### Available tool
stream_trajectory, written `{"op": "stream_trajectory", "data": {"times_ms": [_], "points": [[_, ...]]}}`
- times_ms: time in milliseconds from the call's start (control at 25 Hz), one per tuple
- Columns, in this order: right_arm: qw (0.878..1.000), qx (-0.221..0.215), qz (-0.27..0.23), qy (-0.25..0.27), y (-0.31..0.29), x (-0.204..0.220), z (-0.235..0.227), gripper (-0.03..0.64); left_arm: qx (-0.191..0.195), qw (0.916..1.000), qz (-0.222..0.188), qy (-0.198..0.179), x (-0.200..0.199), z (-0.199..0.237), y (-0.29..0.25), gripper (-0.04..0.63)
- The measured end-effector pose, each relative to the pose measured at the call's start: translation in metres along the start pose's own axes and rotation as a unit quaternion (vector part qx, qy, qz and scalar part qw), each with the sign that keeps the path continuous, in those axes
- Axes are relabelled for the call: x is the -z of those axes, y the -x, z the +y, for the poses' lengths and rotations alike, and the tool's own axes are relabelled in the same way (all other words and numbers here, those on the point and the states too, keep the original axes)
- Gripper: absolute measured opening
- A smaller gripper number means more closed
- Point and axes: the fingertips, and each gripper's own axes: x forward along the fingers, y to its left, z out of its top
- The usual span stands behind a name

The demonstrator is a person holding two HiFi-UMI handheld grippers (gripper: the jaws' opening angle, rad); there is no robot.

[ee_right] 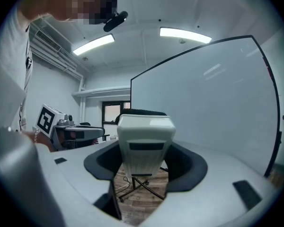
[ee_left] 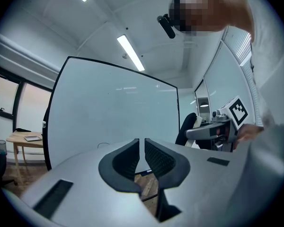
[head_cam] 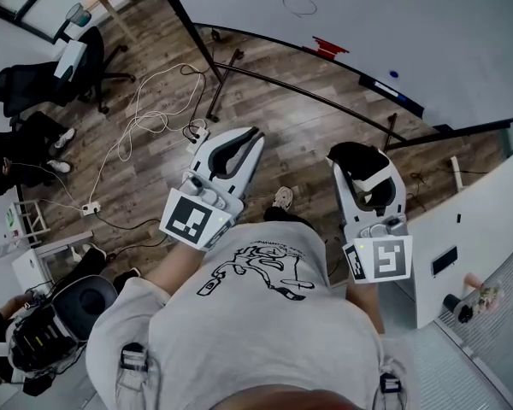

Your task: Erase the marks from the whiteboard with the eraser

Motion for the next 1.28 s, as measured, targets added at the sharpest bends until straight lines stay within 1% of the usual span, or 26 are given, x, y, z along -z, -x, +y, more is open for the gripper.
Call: {"op": "stream_trajectory", "data": {"times_ms": [240, 440, 600, 760, 1000, 1280], "points": [[1.000, -0.003, 0.001, -0.004, -0.018, -0.001, -0.036, 0.270, -0.006, 1.0000, 0.001, -0.004, 0.000, 0.006, -0.038, 0.048], [1.000, -0.009, 0.006, -0.007, -0.035, 0.001, -0.056, 0.270, -0.015, 0.9999, 0.006, -0.003, 0.002, 0.014, -0.059, 0.048], [1.000, -0.009, 0.005, -0.011, -0.047, -0.005, -0.062, 0.270, -0.020, 0.9997, 0.016, 0.004, 0.001, 0.025, -0.064, 0.048], [1.000, -0.009, 0.004, -0.015, -0.057, -0.007, -0.068, 0.270, -0.017, 0.9998, 0.011, -0.006, -0.002, 0.032, -0.074, 0.048], [1.000, -0.006, 0.006, -0.016, -0.070, -0.005, -0.078, 0.270, -0.012, 0.9999, 0.011, -0.002, 0.004, 0.039, -0.088, 0.048], [1.000, 0.001, 0.009, -0.015, -0.111, -0.011, -0.080, 0.270, -0.006, 0.9999, 0.008, 0.000, 0.005, 0.078, -0.104, 0.048]]}}
